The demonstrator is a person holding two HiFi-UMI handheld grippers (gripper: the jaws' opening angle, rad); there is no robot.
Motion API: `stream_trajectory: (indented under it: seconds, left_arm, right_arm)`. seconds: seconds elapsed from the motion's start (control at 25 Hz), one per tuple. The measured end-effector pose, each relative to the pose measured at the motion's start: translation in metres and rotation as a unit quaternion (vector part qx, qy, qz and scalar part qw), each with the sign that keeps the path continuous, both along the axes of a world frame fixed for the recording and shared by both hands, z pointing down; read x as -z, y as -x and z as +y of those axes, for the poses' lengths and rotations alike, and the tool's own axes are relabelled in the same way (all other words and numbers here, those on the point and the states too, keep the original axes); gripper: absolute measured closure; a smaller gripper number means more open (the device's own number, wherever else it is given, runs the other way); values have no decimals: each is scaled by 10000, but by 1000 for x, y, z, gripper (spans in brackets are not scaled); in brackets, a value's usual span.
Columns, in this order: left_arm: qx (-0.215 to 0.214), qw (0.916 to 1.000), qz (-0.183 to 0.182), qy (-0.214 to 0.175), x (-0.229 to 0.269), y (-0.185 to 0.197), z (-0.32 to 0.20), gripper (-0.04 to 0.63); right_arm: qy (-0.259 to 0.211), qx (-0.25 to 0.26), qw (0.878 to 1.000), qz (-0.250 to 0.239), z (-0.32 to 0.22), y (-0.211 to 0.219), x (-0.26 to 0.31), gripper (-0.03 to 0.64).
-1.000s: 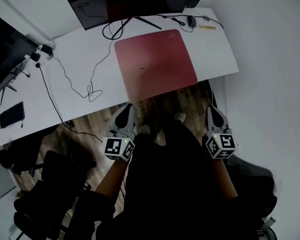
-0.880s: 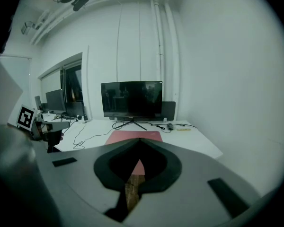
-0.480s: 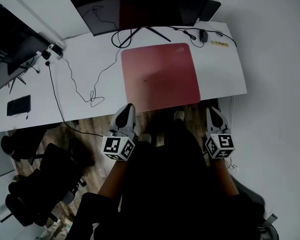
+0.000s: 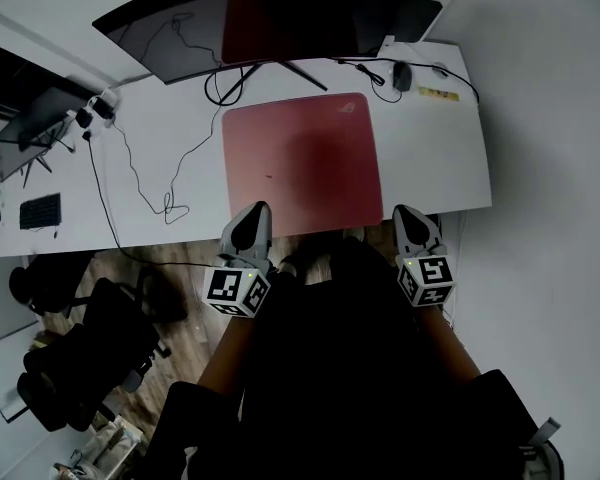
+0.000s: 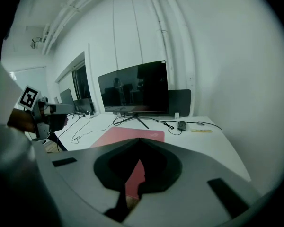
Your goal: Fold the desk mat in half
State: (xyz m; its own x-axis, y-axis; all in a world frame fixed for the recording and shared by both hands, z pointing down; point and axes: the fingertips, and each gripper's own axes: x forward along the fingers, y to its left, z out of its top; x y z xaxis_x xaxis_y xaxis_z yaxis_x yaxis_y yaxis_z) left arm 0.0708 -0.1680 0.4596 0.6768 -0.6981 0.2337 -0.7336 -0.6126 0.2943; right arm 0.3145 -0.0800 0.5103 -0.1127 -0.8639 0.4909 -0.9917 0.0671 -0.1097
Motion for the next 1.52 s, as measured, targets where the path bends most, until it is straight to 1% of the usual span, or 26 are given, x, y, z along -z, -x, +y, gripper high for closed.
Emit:
stream_trajectory:
  seconds: [0.08,0.2,0.4,0.52,0.68,0.8,0.84,0.92,1.0,1.16,1.28,1.4,1.52]
  left_arm:
    - [-70,10000,-14,61,-1,-19,-2,574]
    - [-36,9998,-91,154,-6,-39,-9,574]
    - [19,9994,-312,117,-8,-72,-17,574]
    - [32,9993,-359,116,-9,-93,-16,574]
    - [180,9984,-522,143,-14,-104,-18,574]
    - [135,9980,-589,160,-16,-109,-21,574]
    - [110,9981,-564,199,-18,-108,-22,574]
    - [25,9982,-516,290,-25,-109,-24,574]
    - [-130,9980,-493,368,-31,-112,-29,574]
    - [-477,9972,-392,420,-37,-116,-42,574]
    - [-582,9966,-343,480,-46,-108,-52,574]
    - [-765,9950,-291,568,-52,-107,-58,574]
    - [-897,9939,-192,608,-55,-106,-61,574]
  right_arm:
    - [92,150,9998,31,-5,-9,-9,618]
    - [231,318,9992,-91,-13,-18,-21,618]
    - [388,755,9961,-226,-21,-35,-39,618]
    - [467,948,9938,-353,-25,-43,-48,618]
    - [613,919,9928,-454,-24,-55,-63,618]
    - [879,881,9907,-557,-20,-58,-81,618]
    - [966,894,9899,-521,-18,-59,-88,618]
    - [1071,893,9898,-275,-15,-64,-100,617]
    - [1222,830,9889,-140,-13,-70,-111,617]
    - [1718,626,9823,-409,-1,-63,-136,611]
    - [2058,374,9757,-648,9,-48,-153,549]
    - [2395,-132,9651,-1051,23,-41,-174,514]
    - [2638,-734,9495,-1533,36,-35,-193,487]
